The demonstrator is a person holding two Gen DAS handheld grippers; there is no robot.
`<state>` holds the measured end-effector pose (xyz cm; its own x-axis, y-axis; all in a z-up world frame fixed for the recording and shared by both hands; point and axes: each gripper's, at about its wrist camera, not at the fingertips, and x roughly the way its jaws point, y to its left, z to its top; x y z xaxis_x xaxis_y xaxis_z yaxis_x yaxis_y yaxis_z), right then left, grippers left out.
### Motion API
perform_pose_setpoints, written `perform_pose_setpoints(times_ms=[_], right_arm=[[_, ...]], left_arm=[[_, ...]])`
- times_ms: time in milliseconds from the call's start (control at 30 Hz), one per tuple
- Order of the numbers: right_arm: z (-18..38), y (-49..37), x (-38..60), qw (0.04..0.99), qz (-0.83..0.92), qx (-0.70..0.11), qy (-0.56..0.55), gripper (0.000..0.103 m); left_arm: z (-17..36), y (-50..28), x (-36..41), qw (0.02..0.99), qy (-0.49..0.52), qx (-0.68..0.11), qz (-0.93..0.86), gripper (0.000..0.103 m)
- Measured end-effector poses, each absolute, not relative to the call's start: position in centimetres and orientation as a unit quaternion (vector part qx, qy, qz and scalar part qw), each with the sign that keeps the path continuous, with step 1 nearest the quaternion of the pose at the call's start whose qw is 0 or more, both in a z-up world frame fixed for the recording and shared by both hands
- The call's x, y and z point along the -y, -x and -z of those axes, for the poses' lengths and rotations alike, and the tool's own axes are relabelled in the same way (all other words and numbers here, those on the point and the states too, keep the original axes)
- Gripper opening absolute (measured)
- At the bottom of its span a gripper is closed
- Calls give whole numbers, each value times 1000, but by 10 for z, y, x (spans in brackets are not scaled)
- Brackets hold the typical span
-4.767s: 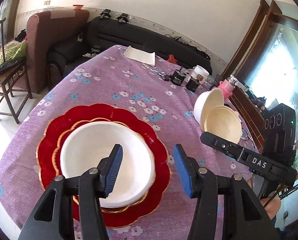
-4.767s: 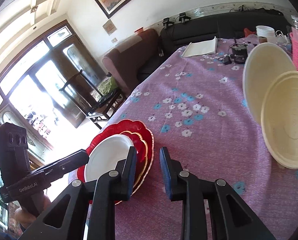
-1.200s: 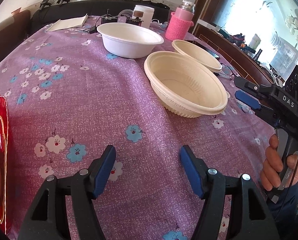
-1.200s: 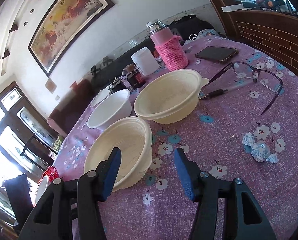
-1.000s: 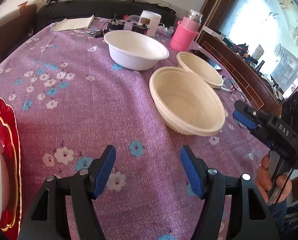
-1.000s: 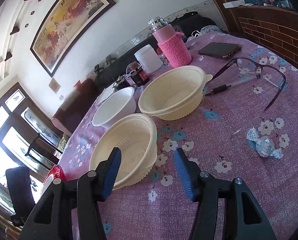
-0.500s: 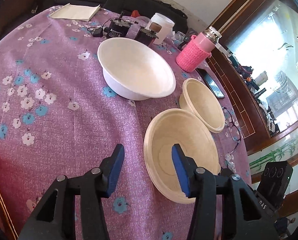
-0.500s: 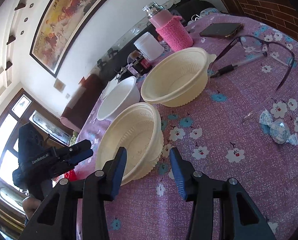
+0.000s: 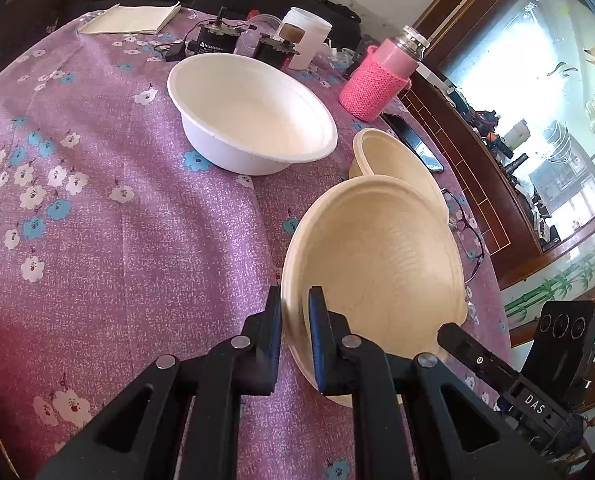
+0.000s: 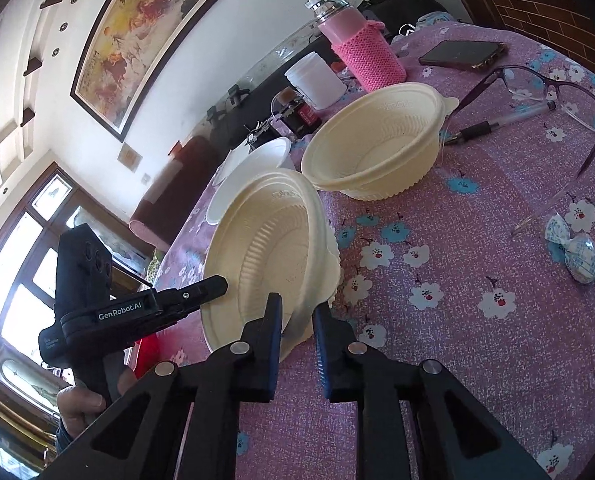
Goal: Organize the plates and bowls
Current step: 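Lift the cream bowl with both tools and carry it toward the red plates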
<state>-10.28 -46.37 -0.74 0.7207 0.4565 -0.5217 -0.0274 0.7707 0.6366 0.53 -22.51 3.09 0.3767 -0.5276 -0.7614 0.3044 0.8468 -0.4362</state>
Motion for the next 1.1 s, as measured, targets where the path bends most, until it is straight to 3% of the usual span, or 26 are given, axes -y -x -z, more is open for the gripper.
perform_pose_setpoints(times_ms=[400, 533, 767, 867, 1000, 1067, 1100], right_arm=[[-5, 126, 447, 854, -172, -369, -324, 17], [-10, 129, 434, 860, -146, -405, -273, 17], [-18, 129, 412, 890, -47, -428, -153, 19], [-19, 126, 411, 894, -18, -428, -129, 22], [-17, 124, 409, 898, 2, -427, -108, 23], [-18, 126, 407, 899, 6, -426, -104, 23], [-19, 125, 406, 899, 6, -426, -104, 22]], left_arm=[[-40, 45, 192, 823, 109, -490, 266, 13], [-35, 58, 193, 825, 84, -491, 268, 13], [-27, 57, 208, 841, 32, -479, 248, 31], [-24, 55, 213, 849, 17, -470, 241, 34], [-25, 59, 220, 859, -7, -451, 241, 31], [-27, 63, 224, 863, -18, -442, 246, 19], [-28, 66, 226, 865, -27, -438, 244, 19]])
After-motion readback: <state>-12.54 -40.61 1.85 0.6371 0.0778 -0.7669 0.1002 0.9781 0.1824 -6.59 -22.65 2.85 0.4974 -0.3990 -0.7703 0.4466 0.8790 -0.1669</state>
